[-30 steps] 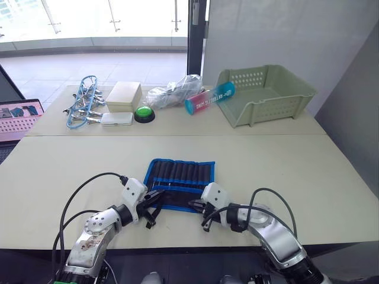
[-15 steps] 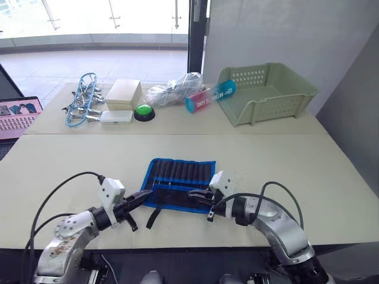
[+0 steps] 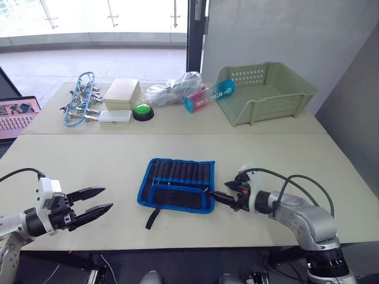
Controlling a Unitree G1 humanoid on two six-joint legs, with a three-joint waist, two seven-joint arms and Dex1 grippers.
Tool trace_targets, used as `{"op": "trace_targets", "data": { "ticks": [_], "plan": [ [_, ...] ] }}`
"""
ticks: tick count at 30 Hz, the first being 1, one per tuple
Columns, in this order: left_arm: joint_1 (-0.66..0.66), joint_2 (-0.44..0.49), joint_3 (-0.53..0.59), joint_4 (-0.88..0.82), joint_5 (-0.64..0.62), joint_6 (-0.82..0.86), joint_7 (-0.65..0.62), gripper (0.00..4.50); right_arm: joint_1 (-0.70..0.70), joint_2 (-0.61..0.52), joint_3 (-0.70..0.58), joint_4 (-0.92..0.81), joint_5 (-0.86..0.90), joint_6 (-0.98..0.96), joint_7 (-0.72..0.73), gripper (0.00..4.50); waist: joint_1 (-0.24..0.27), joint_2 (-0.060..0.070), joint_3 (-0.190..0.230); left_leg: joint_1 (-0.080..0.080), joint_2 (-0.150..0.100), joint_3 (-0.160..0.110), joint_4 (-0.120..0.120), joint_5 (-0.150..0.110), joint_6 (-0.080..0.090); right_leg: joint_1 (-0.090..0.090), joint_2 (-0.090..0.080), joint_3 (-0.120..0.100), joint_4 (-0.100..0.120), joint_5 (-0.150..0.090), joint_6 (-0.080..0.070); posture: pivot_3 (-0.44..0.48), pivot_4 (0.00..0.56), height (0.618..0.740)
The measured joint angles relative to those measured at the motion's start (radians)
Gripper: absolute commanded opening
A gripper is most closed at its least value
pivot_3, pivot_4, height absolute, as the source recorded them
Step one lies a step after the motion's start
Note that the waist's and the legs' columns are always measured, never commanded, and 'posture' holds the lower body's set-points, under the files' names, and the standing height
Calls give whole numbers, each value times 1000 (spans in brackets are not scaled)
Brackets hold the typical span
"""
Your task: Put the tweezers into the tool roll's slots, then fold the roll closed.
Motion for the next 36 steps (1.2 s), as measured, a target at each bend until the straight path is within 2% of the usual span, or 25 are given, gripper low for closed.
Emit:
{"op": "trace_targets", "data": {
  "ticks": [9,22,25,35,36],
  "plan": [
    [-7,-2,-11,6,20,2,-4,3114,-60,126,-97,40,115,167,-76,4283,-8,0,0,0,0,0,-1,0,0,0,0,0,0,0,0,0,150,716],
    [-5,-16,-25,-8,22,8,32,3114,-89,158,-142,85,183,218,-106,4283,-14,0,0,0,0,0,-1,0,0,0,0,0,0,0,0,0,150,716],
    [-2,-19,-28,-13,22,14,40,3142,-89,158,-149,93,195,219,-119,3504,-14,0,0,0,0,0,-1,0,0,0,0,0,0,0,0,0,150,716],
    [-3,-23,-46,-23,24,20,59,3142,-89,179,-182,109,199,240,-163,41,-14,0,0,-1,0,0,-1,0,0,-1,0,0,0,0,0,0,150,716],
    [-3,-23,-46,-23,24,21,60,3142,-89,180,-184,109,201,241,-163,10,-14,0,0,-1,0,0,-1,0,0,-1,0,0,0,0,0,0,150,716]
  ]
}}
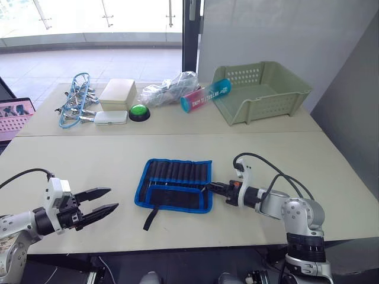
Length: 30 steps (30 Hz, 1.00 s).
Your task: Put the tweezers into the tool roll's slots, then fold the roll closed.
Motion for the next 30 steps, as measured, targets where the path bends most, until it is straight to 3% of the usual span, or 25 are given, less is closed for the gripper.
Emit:
{"op": "trace_targets", "data": {
  "ticks": [9,17,30],
  "plan": [
    [-13,0,-18,0,1,3,1,3142,-26,-21,-40,-5,46,25,-22,10,1,0,0,0,0,0,0,0,0,0,0,0,0,0,0,0,150,716],
    [-39,0,-44,17,25,3,-1,3142,-132,-34,-83,-58,123,140,-79,10,0,1,1,0,0,0,-2,0,0,0,0,0,0,0,0,0,150,716],
    [-41,0,-57,18,35,3,-21,3142,-241,179,-39,-124,118,274,-265,10,-4,1,1,0,0,0,-6,1,-1,-2,0,0,4,0,0,0,150,716]
  ]
}}
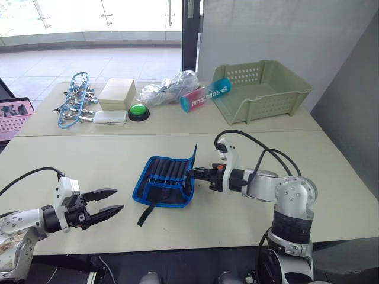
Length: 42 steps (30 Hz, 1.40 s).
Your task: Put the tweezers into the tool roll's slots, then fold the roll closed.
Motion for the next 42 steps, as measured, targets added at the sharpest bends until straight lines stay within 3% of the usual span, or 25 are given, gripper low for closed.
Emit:
{"op": "trace_targets", "data": {
  "ticks": [10,21,28,33,42],
  "plan": [
    [0,0,-16,0,2,0,-12,3142,-12,103,207,127,-150,-158,-34,10,-5,0,0,0,0,0,-1,3,-4,-1,0,0,0,0,0,0,150,716],
    [-10,0,-24,14,7,-3,-15,3142,-42,114,372,329,-268,-387,7,10,-10,0,0,1,0,0,-2,3,-5,-1,0,0,1,0,0,0,150,716],
    [-9,0,-23,14,9,-4,-15,3142,-41,96,349,282,-240,-384,63,10,-12,0,0,0,0,0,-2,3,-5,-1,0,0,1,0,0,0,150,716],
    [1,-4,-23,14,9,-5,-13,3142,-42,-16,313,191,-190,-335,152,10,-7,0,0,0,0,0,-2,2,-4,-1,0,0,0,0,0,0,150,716],
    [1,-12,-24,15,11,-6,-11,3142,-43,-108,273,177,-161,-314,228,10,-2,0,0,0,0,0,-3,3,-4,-1,0,0,-1,0,0,0,150,716]
  ]
}}
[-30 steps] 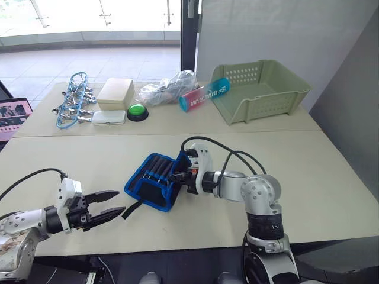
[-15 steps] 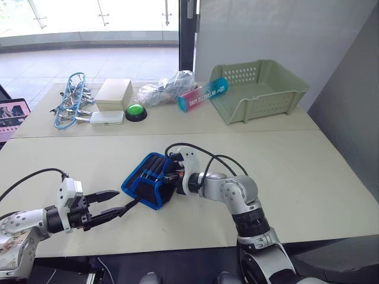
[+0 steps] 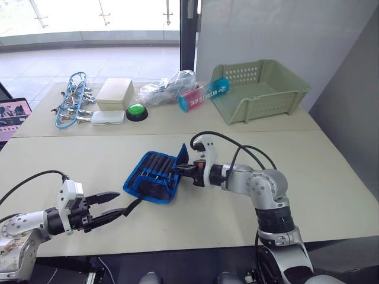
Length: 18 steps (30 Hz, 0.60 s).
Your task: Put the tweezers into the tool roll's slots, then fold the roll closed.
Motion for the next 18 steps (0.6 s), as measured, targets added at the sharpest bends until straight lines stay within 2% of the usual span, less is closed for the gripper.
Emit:
{"op": "trace_targets", "data": {
  "ticks": [11,18],
  "plan": [
    [-8,0,-8,6,7,0,-8,3142,3,-204,-3,-33,35,43,127,10,3,0,0,0,0,0,0,0,0,0,0,0,-1,0,0,0,150,716],
    [-9,0,-8,12,13,0,-10,3142,-15,-239,28,-28,30,36,176,10,3,0,0,0,0,1,0,0,0,0,0,0,-1,0,0,0,150,716]
  ]
}}
